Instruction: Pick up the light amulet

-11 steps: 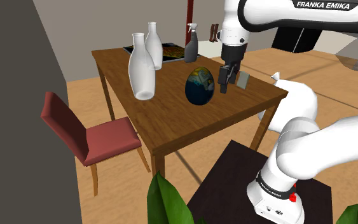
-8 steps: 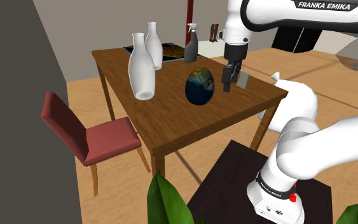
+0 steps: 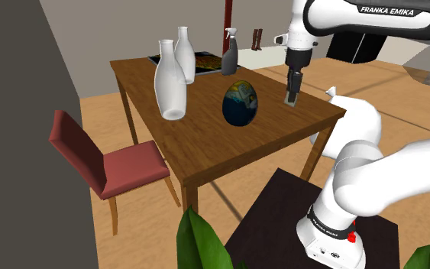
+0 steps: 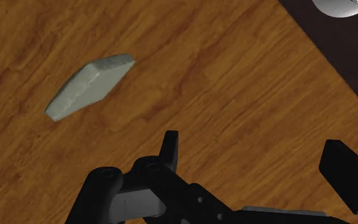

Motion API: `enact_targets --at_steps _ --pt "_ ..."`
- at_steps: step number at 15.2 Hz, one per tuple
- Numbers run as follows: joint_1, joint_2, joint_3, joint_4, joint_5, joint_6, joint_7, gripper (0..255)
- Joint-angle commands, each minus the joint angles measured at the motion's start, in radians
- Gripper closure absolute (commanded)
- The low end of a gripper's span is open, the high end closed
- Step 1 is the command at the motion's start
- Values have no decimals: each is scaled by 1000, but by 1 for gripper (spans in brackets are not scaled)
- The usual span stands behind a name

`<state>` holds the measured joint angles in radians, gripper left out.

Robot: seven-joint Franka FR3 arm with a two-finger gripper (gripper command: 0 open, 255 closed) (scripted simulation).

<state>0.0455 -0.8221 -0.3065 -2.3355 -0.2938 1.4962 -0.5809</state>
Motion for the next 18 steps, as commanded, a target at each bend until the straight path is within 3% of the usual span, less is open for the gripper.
enact_targets --at_steps 1,8,17,18 --pt "16 15 -62 29 -45 4 -125 0" --pt "110 138 -283 169 -145 63 -519 0" --pt "100 120 -310 61 -171 154 -502 0" --pt "100 120 -311 59 -171 157 -502 255"
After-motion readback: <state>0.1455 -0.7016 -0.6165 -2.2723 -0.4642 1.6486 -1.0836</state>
